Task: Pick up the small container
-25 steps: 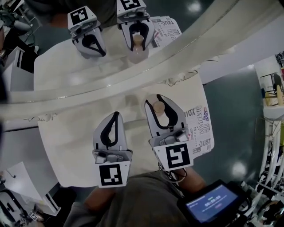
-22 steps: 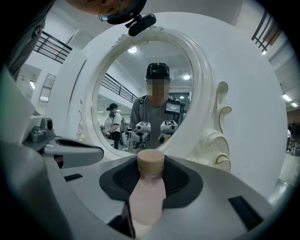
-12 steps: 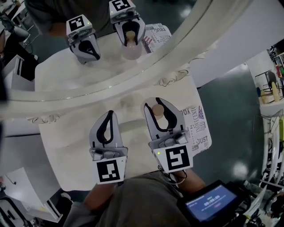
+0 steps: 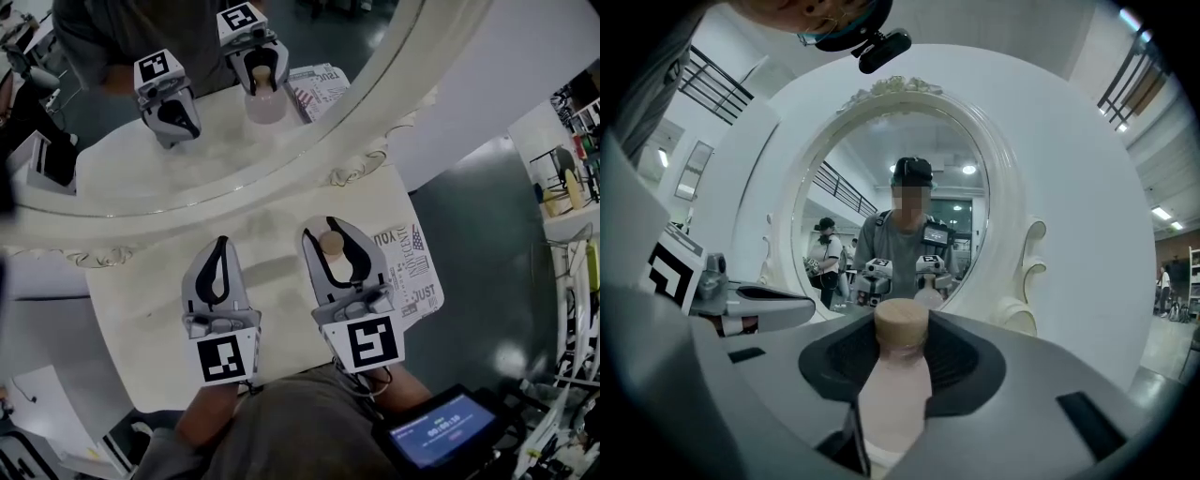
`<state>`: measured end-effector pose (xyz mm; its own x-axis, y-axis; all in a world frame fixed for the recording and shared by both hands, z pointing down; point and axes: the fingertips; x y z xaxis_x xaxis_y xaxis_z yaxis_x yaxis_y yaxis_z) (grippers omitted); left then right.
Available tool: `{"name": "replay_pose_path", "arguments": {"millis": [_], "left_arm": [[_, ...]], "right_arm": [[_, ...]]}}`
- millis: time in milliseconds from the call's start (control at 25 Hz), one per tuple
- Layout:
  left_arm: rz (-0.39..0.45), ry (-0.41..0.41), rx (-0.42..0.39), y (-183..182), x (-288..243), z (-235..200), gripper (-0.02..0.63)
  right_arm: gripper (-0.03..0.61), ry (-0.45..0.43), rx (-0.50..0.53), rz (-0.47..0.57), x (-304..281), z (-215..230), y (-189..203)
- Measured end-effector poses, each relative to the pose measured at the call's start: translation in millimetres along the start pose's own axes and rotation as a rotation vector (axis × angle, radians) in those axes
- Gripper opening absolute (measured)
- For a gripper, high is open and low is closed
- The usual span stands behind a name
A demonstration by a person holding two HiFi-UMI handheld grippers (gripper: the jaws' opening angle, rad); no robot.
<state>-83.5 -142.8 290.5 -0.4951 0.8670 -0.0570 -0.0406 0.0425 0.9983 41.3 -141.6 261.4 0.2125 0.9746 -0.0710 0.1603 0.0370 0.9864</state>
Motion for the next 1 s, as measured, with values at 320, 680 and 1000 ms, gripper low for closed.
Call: {"name": "replay_pose_path", "arguments": {"millis": [320, 680, 1000], "left_arm": [[0.007, 0.007, -0.001, -2.2, -1.3, 2.0, 0.011], [0.016, 0.012, -0.003, -4.6, 0.3, 4.8, 0.011], [0.015, 0.006, -0.005, -5.3, 2.4, 4.0, 0.011]], "right_arm": [[0.13, 0.009, 0.001, -0.001, 4.3, 0.8, 1.7], [0.13, 0.008, 0.0, -0.009, 6.0, -1.1, 4.5], [0.13, 0.001, -0.004, -0.006, 5.6, -2.6, 5.2]]}}
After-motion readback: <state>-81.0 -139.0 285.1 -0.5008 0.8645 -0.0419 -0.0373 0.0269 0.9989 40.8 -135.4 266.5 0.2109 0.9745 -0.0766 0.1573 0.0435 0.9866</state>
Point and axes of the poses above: the fingertips, and each gripper's own axes: x backward along the fingers, z to its right, y out of its underside, and after that the axes turned 13 degrees about y, right-handed
